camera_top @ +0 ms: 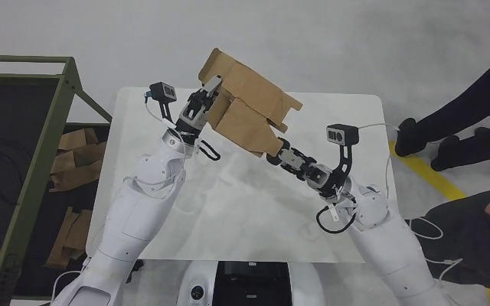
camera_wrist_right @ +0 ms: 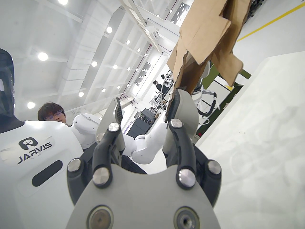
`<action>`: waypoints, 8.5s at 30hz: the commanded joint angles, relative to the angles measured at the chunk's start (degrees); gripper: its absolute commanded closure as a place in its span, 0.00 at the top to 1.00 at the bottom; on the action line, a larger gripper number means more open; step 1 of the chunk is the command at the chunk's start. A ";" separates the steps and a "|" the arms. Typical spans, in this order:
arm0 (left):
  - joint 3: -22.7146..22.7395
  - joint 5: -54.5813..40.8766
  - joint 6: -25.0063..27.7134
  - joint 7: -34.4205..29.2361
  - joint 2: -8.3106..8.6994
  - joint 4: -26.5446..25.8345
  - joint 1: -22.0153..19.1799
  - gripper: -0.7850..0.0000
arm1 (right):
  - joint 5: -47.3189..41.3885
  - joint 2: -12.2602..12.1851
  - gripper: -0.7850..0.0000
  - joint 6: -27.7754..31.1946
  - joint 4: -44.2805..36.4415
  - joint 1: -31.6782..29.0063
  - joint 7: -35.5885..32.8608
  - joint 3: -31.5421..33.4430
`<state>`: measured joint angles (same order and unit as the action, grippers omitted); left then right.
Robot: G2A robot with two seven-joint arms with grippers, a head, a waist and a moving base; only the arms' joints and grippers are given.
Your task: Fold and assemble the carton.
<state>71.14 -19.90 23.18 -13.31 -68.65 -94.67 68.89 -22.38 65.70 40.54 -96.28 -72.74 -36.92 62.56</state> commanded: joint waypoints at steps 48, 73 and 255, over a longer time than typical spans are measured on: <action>1.71 -0.41 5.58 -6.17 -1.73 1.72 0.61 0.00 | 3.06 0.85 0.00 -2.85 -1.08 -0.04 3.82 3.52; 2.43 -1.56 5.17 -8.92 -2.14 1.52 2.16 0.12 | 1.65 0.74 0.00 -1.43 -3.33 -2.82 4.81 7.70; 3.02 -23.50 0.78 -65.23 1.85 2.09 -1.55 0.18 | -21.08 0.83 0.00 -11.12 -0.02 4.05 -31.53 4.97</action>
<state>74.23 -43.42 23.93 -78.50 -66.82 -92.60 67.36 -43.55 66.52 29.47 -96.33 -68.74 -68.46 67.57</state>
